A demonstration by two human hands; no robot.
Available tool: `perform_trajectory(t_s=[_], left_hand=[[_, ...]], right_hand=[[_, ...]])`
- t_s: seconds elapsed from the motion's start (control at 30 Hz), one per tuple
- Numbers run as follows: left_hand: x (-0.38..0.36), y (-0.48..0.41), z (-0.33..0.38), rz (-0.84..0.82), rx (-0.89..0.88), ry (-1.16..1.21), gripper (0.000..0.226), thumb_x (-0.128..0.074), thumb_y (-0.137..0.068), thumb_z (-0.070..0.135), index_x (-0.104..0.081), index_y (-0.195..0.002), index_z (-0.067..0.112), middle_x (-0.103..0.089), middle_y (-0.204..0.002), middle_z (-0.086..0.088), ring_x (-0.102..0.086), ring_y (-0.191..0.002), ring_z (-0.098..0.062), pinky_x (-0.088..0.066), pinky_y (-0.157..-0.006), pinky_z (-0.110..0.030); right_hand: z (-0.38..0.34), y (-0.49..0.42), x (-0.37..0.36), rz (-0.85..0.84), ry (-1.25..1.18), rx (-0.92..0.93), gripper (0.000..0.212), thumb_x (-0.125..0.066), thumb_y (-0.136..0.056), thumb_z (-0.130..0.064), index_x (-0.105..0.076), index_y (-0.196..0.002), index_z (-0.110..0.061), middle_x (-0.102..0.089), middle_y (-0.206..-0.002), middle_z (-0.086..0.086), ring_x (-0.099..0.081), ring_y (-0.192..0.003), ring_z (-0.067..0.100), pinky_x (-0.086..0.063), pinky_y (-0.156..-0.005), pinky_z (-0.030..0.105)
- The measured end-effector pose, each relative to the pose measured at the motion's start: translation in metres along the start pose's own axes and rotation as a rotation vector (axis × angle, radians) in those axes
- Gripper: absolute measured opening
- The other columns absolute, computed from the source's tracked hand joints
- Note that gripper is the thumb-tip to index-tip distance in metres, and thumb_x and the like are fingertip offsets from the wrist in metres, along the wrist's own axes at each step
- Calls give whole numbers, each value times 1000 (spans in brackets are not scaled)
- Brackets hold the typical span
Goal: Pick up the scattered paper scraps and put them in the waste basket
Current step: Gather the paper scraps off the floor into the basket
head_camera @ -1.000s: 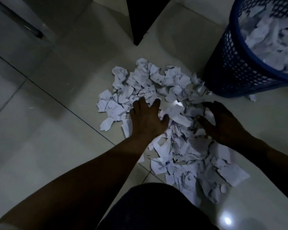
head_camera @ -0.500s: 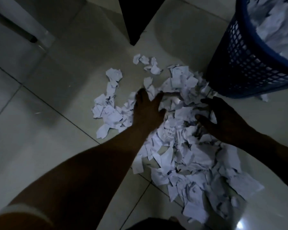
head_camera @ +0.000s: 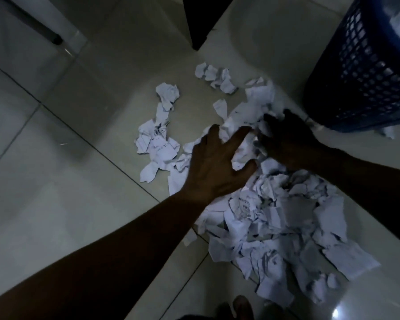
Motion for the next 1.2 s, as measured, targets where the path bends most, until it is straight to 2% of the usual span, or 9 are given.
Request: perform_trajectory(t_s=[0.17, 0.3, 0.47, 0.6, 0.73, 0.83, 0.93, 1.07, 1.2], left_hand=[[11, -42, 6, 41, 37, -46, 62, -45, -83, 56, -46, -138, 27, -49, -119, -21, -50, -109, -39, -42, -86, -42], [-8, -87, 22, -71, 32, 8, 69, -52, -77, 60, -50, -135, 22, -48, -122, -21, -46, -115, -38, -42, -92, -39], [-39, -112, 68, -250, 44, 188, 64, -59, -85, 50, -38, -141, 29, -37, -136, -18, -35, -129, -34, -37, -107, -37], [-41, -126, 70, -222, 76, 144, 57, -56, -90, 38, -38, -142, 24, -30, -144, -22, -29, -135, -38, -31, -111, -40], [-26, -137, 53, -87, 115, 3, 53, -55, -89, 32, -41, -139, 23, -26, -146, -21, -25, -135, -39, -30, -110, -41], [-13, -143, 36, -84, 186, -67, 60, -54, -90, 30, -32, -145, 26, -6, -156, -22, -7, -143, -41, -21, -114, -48], [-14, -151, 17, -190, 269, -28, 68, -51, -93, 35, -15, -151, 28, 14, -157, -20, 9, -146, -39, -9, -118, -47], [-24, -159, 4, -344, 345, -23, 62, -42, -96, 38, -17, -151, 23, 1, -158, -23, -2, -146, -40, -12, -118, -43], [-34, -132, 14, -369, 155, -106, 69, -24, -83, 49, -40, -140, 14, -32, -146, -29, -30, -134, -43, -32, -108, -44]], right_hand=[[-8, 50, 21, 141, -84, 203, 66, -31, -87, -54, -52, -135, -13, -49, -139, 19, -47, -128, 35, -37, -106, 43], [32, 78, 37, 451, -219, -67, 49, -43, -90, -42, -60, -120, -7, -63, -118, 17, -60, -105, 35, -49, -89, 39], [66, 93, 49, 571, -365, -205, 46, -52, -92, -30, -50, -132, -7, -59, -125, 17, -54, -113, 33, -40, -91, 30], [76, 79, 57, 525, -320, -153, 56, -46, -87, -35, -48, -135, -6, -56, -130, 18, -52, -119, 35, -45, -98, 47], [88, 76, 70, 529, -291, -240, 60, -44, -81, -35, -44, -136, -13, -51, -132, 15, -49, -118, 35, -43, -97, 47], [101, 83, 74, 568, -215, -405, 53, -54, -87, -25, -40, -138, -17, -37, -144, 17, -39, -127, 39, -37, -101, 51], [125, 80, 62, 380, -278, -559, 63, -48, -92, -36, -23, -148, -21, -19, -154, 17, -29, -136, 41, -30, -108, 56], [126, 77, 44, 201, -154, -412, 74, -30, -88, -56, -28, -145, -8, -31, -147, 21, -33, -134, 41, -36, -103, 60], [75, 85, 27, 101, -24, -121, 62, -26, -95, -48, -47, -137, -8, -45, -142, 20, -49, -126, 39, -42, -99, 57]])
Point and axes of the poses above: each hand's wrist, its own y-axis away from the middle knuckle, its own x-axis out of the back of the hand, z = x × y, the point moved 4 cm from there along -y, towards the middle knuckle
